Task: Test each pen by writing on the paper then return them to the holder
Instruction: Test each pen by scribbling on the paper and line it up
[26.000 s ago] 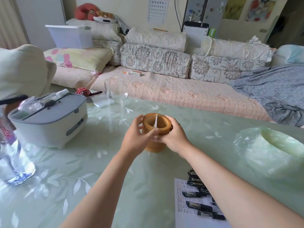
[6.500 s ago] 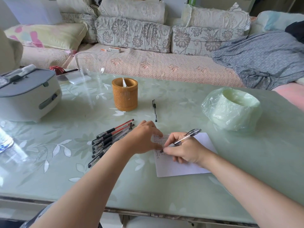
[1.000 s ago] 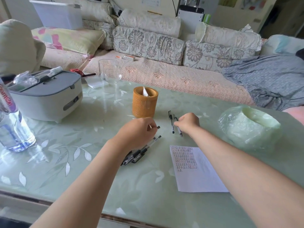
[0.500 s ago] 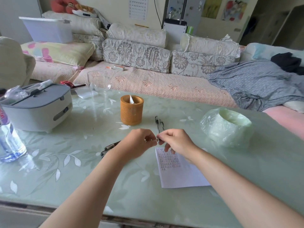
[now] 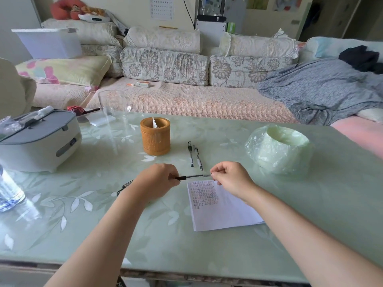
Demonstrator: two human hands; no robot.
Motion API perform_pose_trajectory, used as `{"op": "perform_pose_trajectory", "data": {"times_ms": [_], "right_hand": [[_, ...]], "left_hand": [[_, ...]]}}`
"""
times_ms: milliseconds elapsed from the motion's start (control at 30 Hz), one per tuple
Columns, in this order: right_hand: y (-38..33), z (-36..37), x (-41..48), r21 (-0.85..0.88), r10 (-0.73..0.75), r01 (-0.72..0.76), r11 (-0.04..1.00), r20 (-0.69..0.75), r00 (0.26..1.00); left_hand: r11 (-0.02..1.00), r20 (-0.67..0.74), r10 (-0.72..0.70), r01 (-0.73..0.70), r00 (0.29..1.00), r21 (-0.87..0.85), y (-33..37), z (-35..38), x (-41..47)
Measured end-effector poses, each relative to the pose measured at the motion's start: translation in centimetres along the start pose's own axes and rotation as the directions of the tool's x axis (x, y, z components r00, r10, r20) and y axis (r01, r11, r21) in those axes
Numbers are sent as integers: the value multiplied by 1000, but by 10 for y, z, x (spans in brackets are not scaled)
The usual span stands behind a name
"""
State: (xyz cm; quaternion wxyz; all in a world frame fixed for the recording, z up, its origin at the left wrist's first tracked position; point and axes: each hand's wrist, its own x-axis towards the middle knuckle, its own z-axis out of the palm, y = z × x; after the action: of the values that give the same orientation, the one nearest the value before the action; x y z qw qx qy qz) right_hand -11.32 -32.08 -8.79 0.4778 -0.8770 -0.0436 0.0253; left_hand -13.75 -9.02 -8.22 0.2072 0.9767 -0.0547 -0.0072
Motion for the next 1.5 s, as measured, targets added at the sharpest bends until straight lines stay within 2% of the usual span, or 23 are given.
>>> {"op": "perform_pose_trajectory", "data": {"times_ms": [100, 200, 267, 333, 533, 633, 833, 967, 1133, 1267, 1333, 1400, 1500], "right_hand": [[2, 4, 1, -276, -115, 127, 953, 59, 992], [1, 9, -2, -457, -298, 340, 822, 163, 940], [-3, 11, -5, -462, -335, 408, 788, 234, 913], [-4, 9, -7, -445, -300, 397, 803, 274, 914], [1, 1, -9, -560, -332, 423, 712, 263, 906], [3, 2, -10, -543, -361, 453, 707, 273, 892], [7, 1, -7, -405, -340, 446, 798, 309, 888], [4, -1, -11, -432, -333, 460, 776, 339, 880], [-1, 0, -12, -550, -367, 480, 683, 310, 877], [-5, 1, -13, -524, -295, 441, 729, 341, 893], [-6, 2, -15, -512, -246, 407, 756, 354, 902], [-1, 2, -14, -485, -187, 350, 801, 352, 917], [7, -1, -13, -348, -151, 283, 894, 359, 921]], "left_hand": [[998, -24, 32, -34, 999, -46, 8, 3, 1], [991, -67, 75, -82, 995, -106, 20, 8, 4], [985, -78, 98, -108, 992, -132, 25, 10, 5], [981, -71, 105, -115, 992, -154, 27, 11, 6], [968, -57, 121, -130, 991, -216, 26, 10, 5], [952, -78, 142, -158, 987, -263, 33, 13, 1], [929, -104, 124, -152, 987, -338, 42, 16, 2], [914, -65, 131, -146, 989, -379, 44, 15, 0], [909, -21, 113, -112, 993, -402, 36, 11, 3], [908, 7, 128, -114, 992, -404, 32, 8, 3], [924, 16, 122, -107, 992, -367, 29, 9, 4], [962, 19, 99, -91, 995, -257, 24, 11, 6], [995, 21, 75, -74, 997, -70, 19, 14, 7]]}}
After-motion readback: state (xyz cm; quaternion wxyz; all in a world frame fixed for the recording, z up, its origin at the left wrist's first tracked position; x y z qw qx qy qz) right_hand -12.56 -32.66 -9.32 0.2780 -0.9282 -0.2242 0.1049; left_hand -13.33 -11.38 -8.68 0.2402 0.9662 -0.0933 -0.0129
